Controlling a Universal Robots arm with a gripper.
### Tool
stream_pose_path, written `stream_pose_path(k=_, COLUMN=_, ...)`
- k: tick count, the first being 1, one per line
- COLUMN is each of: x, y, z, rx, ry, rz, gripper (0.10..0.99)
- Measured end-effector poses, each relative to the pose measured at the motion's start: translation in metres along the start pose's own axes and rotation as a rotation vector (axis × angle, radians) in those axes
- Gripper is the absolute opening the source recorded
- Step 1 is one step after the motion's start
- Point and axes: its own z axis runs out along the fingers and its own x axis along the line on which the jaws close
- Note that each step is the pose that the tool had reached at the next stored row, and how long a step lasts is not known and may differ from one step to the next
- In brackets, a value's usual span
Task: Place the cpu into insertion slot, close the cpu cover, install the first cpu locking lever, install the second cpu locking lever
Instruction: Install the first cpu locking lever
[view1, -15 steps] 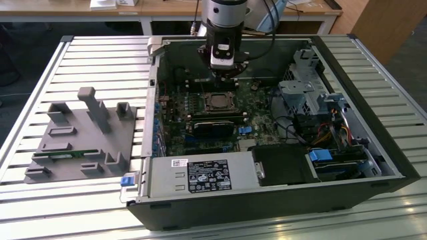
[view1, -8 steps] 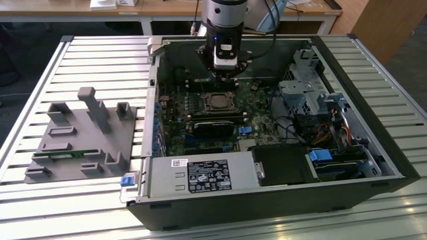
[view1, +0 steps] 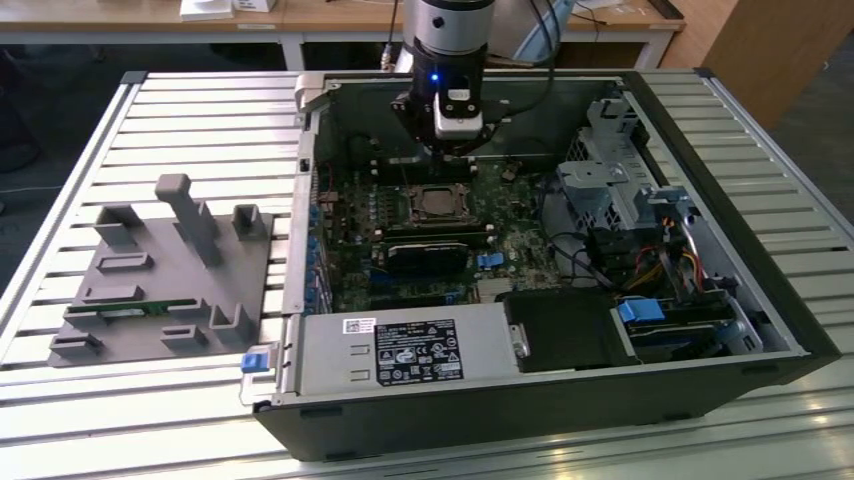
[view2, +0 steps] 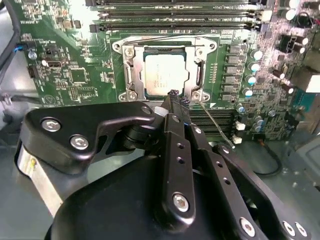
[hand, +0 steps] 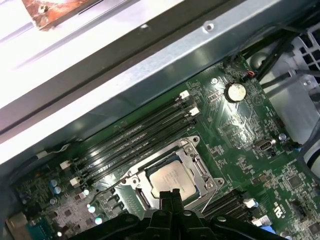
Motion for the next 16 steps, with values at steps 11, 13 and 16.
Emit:
stream_pose_path(k=11, x=0.0000, y=0.0000, z=0.0002, rx=0.001, ry=0.0034, rz=-0.168, gripper=0.106)
stream_pose_path(k=13, x=0.0000, y=0.0000, z=0.0003, rx=0.001, ry=0.0041, rz=-0.204, gripper=0.106)
stream_pose_path(k=16, x=0.0000, y=0.0000, z=0.0004, rx=0.001, ry=0.0053, rz=-0.259, gripper=0.106)
